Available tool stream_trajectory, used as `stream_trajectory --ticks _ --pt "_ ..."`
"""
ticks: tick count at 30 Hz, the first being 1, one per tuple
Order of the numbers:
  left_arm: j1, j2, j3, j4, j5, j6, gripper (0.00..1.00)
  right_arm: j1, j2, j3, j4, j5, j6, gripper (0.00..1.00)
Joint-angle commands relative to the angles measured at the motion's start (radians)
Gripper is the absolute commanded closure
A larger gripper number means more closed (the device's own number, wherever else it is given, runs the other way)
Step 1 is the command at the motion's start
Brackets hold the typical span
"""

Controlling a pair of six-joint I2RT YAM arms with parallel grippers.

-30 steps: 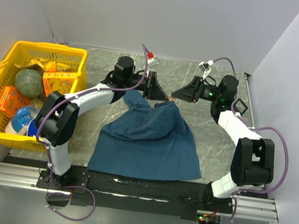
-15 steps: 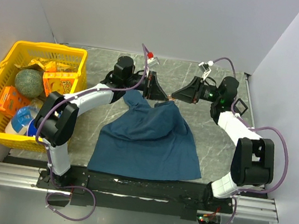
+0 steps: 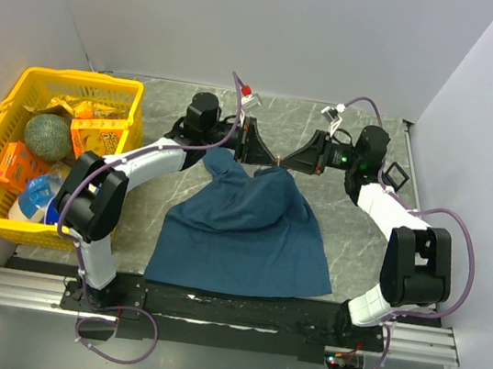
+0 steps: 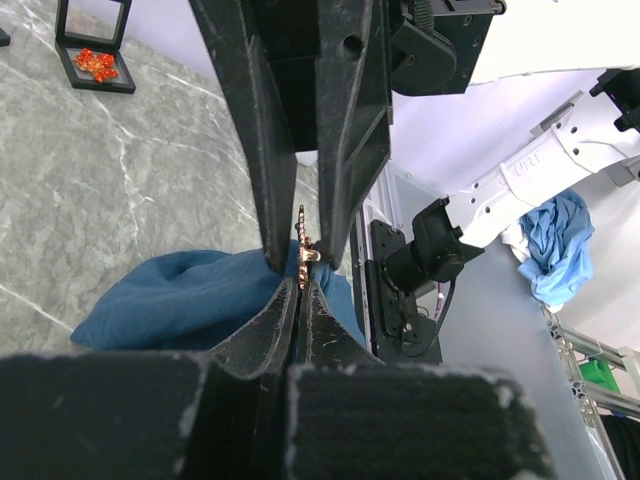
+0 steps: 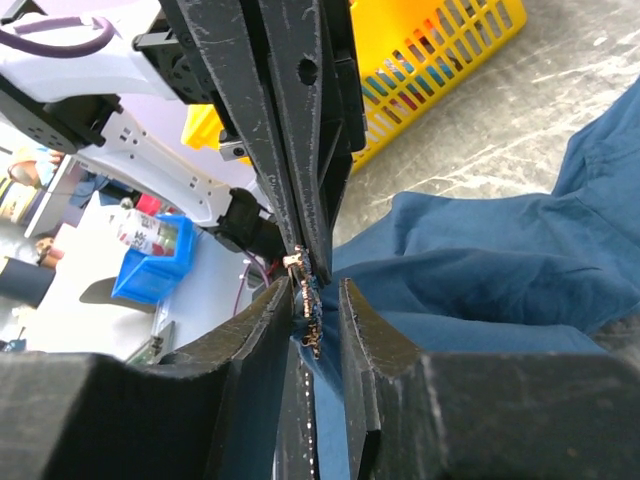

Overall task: Remove the brooch from the garment
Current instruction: Remove the brooch from the clothes.

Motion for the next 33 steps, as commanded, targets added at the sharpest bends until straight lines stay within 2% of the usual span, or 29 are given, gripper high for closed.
stream_trajectory --ticks 1,12,15,20,33 --pt "0.008 -0.072 -0.006 0.064 0.013 -0.007 0.99 -0.003 0.001 -0.003 0.144 -0.049 0.077 0.67" --pt "0.011 -0.064 -0.006 0.083 0.014 -0.024 0.99 0.003 -0.01 0.025 -0.003 -0.022 -0.029 0.73" --pt "0.011 -0.064 -0.005 0.083 0.011 -0.024 0.99 0.005 -0.005 0.022 0.015 -0.023 -0.009 0.75" --pt "0.011 -0.064 -0.006 0.078 0.011 -0.018 0.99 0.003 0.016 0.005 0.176 -0.031 0.127 0.74" --pt "0.007 -0.052 -0.002 0.08 0.014 -0.021 0.99 0.003 0.047 0.008 0.245 -0.013 0.207 0.73"
